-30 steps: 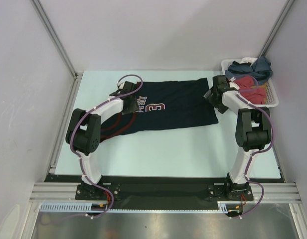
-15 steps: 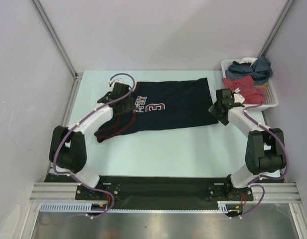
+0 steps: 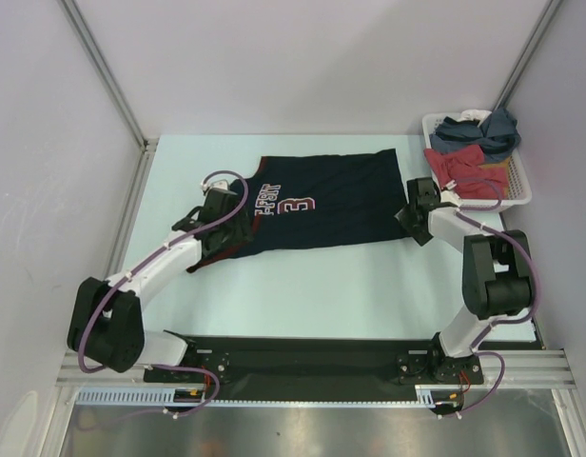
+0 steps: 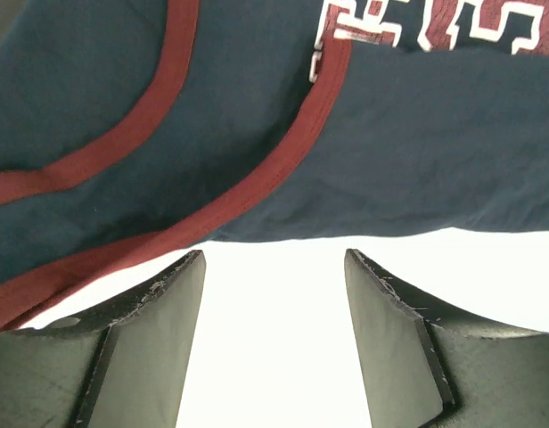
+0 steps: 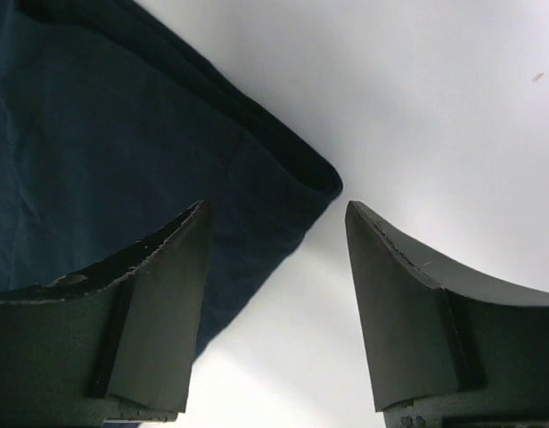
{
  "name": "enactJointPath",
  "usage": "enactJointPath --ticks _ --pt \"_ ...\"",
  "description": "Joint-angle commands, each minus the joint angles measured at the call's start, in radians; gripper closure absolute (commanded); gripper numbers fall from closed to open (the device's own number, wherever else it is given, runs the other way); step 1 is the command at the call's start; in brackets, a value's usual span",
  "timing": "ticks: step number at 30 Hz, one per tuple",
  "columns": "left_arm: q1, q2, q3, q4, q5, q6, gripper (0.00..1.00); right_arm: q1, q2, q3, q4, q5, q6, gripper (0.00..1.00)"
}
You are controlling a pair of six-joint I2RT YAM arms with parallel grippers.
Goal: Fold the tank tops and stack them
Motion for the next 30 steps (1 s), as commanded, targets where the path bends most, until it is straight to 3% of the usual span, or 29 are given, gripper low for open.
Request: enactJointPath --ticks 1,5,6,9,10,20,30 --pt "-0.003 -0.061 -0.043 0.021 0.026 -0.018 0.31 0.0 0.043 -0.002 0.065 0.044 0.072 0.35" --pt "-0.002 -0.081 -0.07 0.015 0.026 -0.029 0.32 0.0 0.041 -0.034 0.068 0.075 0.11 0.51" --pt "-0.002 -0.085 -0.073 0.007 0.022 -0.029 0.32 0.0 0.031 -0.045 0.066 0.096 0.122 0.66" --pt "-0.002 -0.092 -0.079 -0.019 0.013 -0.033 0.32 -0.001 -0.025 -0.102 0.059 0.133 0.142 0.97" --pt "-0.002 -0.098 -0.082 -0.023 0.011 -0.035 0.32 -0.001 -0.039 -0.114 0.042 0.139 0.147 1.0" --pt "0.012 -0.168 -0.161 -0.066 0.006 -0.049 0.3 -0.029 -0.216 -0.274 -0.001 0.133 0.096 1.0" --pt "0.109 -0.377 -0.204 -0.083 0.042 -0.092 0.27 -0.198 -0.395 -0.406 -0.009 0.044 -0.013 1.0"
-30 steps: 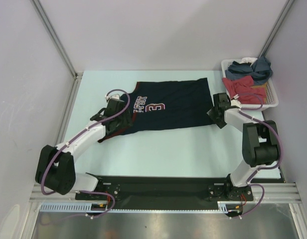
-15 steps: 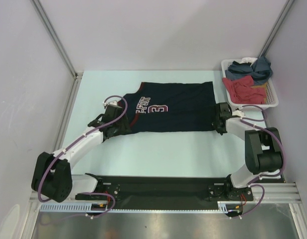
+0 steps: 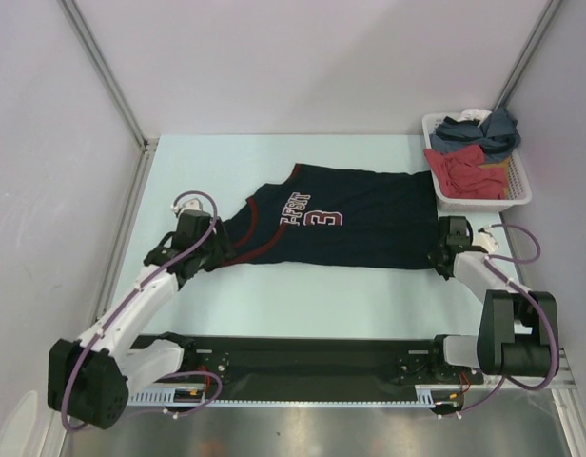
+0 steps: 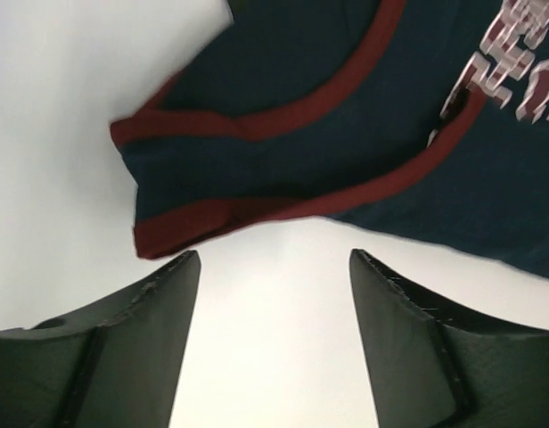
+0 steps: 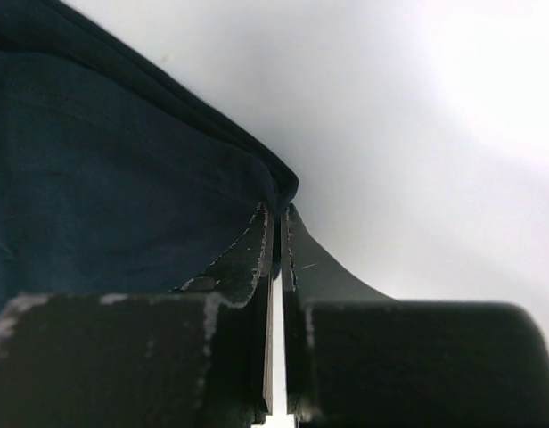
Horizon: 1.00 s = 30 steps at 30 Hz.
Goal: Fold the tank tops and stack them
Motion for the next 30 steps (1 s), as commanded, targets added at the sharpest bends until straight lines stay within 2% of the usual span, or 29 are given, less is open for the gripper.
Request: enactJointPath --ticks 1,3,6,8,13,17,22,26,27,29,30 --pt "0.033 -0.084 -0.001 -0.006 0.008 -0.041 0.25 -0.047 -0.056 -0.026 -0.002 0.002 -0.048 1.0" --pt "0.041 -0.095 0.007 -0.029 0.001 -0.033 0.2 -0.055 -0.059 -0.029 0.01 -0.016 -0.054 1.0" --pt "0.061 -0.104 -0.001 -0.072 -0.05 -0.039 0.04 -0.061 -0.038 -0.02 0.016 -0.035 -0.055 1.0" --pt "0.107 -0.122 -0.042 -0.049 -0.003 -0.057 0.04 -0.062 -0.029 -0.022 0.022 -0.043 -0.052 1.0" --pt "0.237 -0.177 -0.119 -0.022 0.097 -0.136 0.12 -0.064 -0.007 -0.035 0.05 -0.056 -0.049 1.0" --pt "0.27 -0.184 -0.162 0.017 0.186 -0.174 0.12 -0.064 0.004 -0.038 0.064 -0.07 -0.051 1.0" --pt "0.291 -0.107 -0.189 0.095 0.26 -0.232 0.12 -0.064 0.001 -0.037 0.067 -0.075 -0.049 1.0" --pt "0.3 -0.043 -0.232 0.231 0.289 -0.289 0.19 -0.064 -0.012 -0.04 0.067 -0.075 -0.052 1.0" --pt "0.3 -0.03 -0.235 0.248 0.292 -0.304 0.27 -0.064 -0.013 -0.04 0.067 -0.075 -0.052 1.0" --pt "0.3 0.003 -0.235 0.28 0.295 -0.317 0.34 -0.066 -0.013 -0.04 0.065 -0.076 -0.052 1.0" --pt "0.3 0.014 -0.232 0.288 0.298 -0.32 0.47 -0.066 -0.013 -0.04 0.065 -0.075 -0.052 1.0"
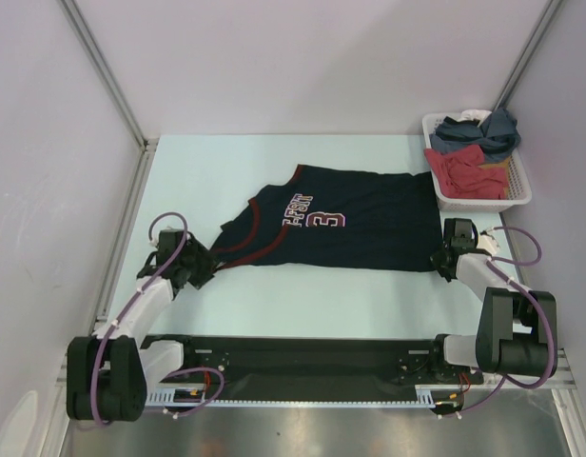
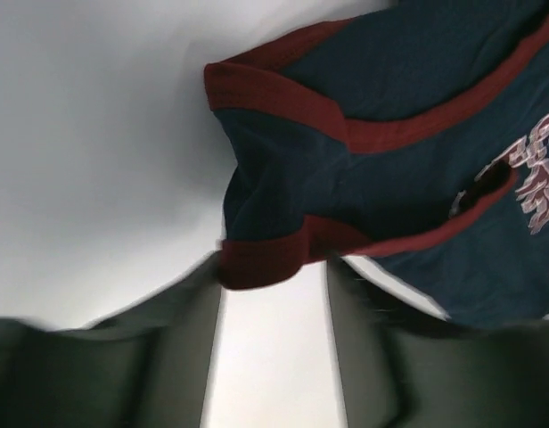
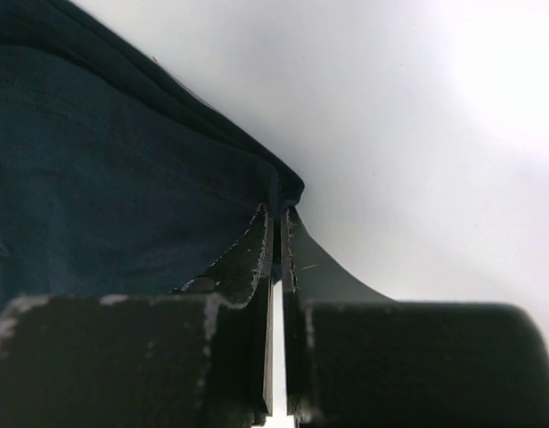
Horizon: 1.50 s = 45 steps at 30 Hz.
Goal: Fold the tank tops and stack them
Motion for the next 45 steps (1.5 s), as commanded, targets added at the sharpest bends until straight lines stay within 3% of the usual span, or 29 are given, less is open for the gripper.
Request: enactJointPath --ticks 1,2,3,4,8,16,25,28,29,31,37,41,45 --pt "0.051 0.034 0.005 0.121 0.042 -0.05 0.55 -0.005 -0.009 -0.008 0.024 -0.009 -0.009 1.0" --pt "0.061 0.047 0.015 0.126 0.044 -0.05 0.66 -0.005 -0.01 -0.008 0.024 -0.009 -0.009 1.0" --pt "0.07 0.047 0.021 0.125 0.044 -0.048 0.89 -0.005 -0.007 -0.008 0.024 -0.011 -0.01 1.0" --pt "0.085 0.048 0.026 0.122 0.039 -0.05 0.94 -0.005 -0.007 -0.008 0.024 -0.008 -0.01 1.0" --pt "0.112 0.074 0.069 0.079 0.022 -0.05 0.94 -0.005 -0.009 -0.008 0.023 -0.005 -0.01 1.0" --pt "0.231 0.229 0.167 0.074 0.186 -0.087 0.9 -0.005 -0.007 -0.008 0.021 0.005 -0.012 1.0" --pt "0.27 0.309 0.252 0.076 0.226 -0.105 0.91 -0.005 0.003 -0.008 0.023 0.008 -0.012 1.0" --pt "0.271 0.32 0.259 0.094 0.196 -0.12 0.78 -0.005 0.006 -0.008 0.024 0.009 -0.01 1.0" --pt "0.273 0.335 0.261 0.105 0.194 -0.125 0.62 -0.005 0.006 -0.008 0.024 0.005 -0.01 1.0" --pt "0.277 0.357 0.267 0.131 0.194 -0.131 0.48 -0.005 0.009 -0.008 0.027 0.005 -0.009 1.0" --pt "0.29 0.444 0.336 0.134 0.209 -0.12 0.47 -0.005 0.009 -0.008 0.024 0.005 -0.012 1.0" --pt "0.291 0.404 0.311 0.123 0.176 -0.088 0.28 -0.005 0.003 -0.008 0.026 0.001 -0.013 1.0" --pt "0.29 0.393 0.261 0.166 0.238 -0.073 0.3 -0.005 0.008 -0.008 0.026 -0.003 -0.013 1.0"
